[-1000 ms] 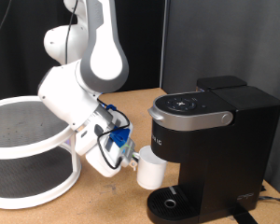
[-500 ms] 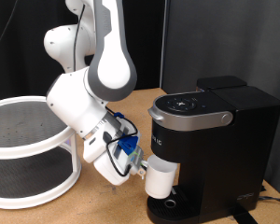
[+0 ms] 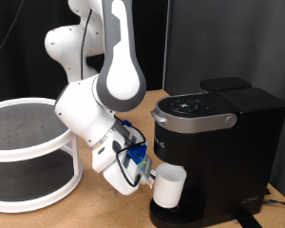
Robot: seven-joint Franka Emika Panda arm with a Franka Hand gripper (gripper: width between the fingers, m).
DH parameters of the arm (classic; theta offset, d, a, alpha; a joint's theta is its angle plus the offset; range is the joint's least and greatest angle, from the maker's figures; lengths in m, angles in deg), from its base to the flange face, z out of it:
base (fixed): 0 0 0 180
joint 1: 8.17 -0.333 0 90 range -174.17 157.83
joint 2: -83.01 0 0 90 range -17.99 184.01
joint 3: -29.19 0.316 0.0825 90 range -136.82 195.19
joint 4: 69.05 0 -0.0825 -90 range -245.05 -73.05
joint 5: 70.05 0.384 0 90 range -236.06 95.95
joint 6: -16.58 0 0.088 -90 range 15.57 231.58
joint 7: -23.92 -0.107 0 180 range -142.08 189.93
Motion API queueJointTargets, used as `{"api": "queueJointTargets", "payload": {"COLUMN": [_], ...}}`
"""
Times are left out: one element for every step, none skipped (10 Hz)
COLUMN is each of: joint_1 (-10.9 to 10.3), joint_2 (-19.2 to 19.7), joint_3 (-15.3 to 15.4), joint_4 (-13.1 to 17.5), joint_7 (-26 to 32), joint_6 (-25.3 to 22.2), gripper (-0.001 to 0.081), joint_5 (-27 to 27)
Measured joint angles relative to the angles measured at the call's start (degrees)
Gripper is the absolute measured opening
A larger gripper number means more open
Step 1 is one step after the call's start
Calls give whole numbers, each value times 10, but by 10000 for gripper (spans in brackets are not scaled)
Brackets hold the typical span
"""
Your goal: Make a cup of coffee with the keurig machine
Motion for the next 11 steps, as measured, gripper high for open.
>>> {"api": "queueJointTargets", "payload": {"joint_1": [0, 0, 0, 0, 0, 0, 0, 0, 0, 0, 0], "joint_2": [6, 10, 11, 11, 12, 13, 15, 18, 21, 22, 23], "joint_3": [3, 5, 8, 10, 12, 13, 15, 16, 17, 17, 17], "joint_4": [2, 3, 4, 4, 4, 4, 5, 8, 10, 11, 12], "joint_7": [4, 7, 9, 11, 12, 13, 13, 13, 14, 14, 14], "joint_6": [0, 0, 0, 0, 0, 0, 0, 0, 0, 0, -1], "gripper": [63, 63, 63, 63, 63, 63, 63, 63, 63, 63, 63], "joint_5": [4, 9, 12, 15, 17, 18, 19, 24, 27, 28, 29]}}
